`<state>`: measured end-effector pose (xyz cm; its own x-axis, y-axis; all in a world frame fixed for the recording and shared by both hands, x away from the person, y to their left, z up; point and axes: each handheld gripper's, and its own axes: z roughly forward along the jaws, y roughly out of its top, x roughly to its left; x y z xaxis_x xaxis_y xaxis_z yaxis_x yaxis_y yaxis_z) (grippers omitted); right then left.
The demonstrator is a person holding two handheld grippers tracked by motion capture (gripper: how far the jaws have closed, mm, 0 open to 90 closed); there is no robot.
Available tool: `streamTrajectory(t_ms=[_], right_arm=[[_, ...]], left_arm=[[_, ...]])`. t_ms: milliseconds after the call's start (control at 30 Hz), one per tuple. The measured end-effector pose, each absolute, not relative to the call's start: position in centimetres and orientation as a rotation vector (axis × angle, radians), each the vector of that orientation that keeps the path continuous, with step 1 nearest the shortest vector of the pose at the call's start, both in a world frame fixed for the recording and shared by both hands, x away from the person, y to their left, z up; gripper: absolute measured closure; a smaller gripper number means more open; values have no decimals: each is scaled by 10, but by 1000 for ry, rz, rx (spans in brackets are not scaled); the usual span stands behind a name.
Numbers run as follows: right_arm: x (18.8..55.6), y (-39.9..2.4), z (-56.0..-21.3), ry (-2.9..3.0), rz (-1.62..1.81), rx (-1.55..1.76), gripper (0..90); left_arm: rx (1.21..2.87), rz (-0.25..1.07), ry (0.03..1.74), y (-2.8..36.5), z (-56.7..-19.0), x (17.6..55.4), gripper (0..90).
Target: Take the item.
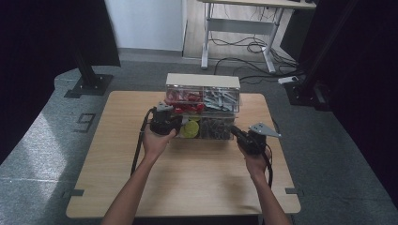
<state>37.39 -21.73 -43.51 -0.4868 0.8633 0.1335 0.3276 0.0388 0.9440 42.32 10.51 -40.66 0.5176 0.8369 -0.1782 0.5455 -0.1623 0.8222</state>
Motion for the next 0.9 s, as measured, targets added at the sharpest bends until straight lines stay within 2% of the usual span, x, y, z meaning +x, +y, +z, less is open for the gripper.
streamTrajectory(t_ms=[900], right_arm=[[365,-252,-432,1772,1448,1239,892]], left_arm=[[1845,396,1147,104,-408,423,900]])
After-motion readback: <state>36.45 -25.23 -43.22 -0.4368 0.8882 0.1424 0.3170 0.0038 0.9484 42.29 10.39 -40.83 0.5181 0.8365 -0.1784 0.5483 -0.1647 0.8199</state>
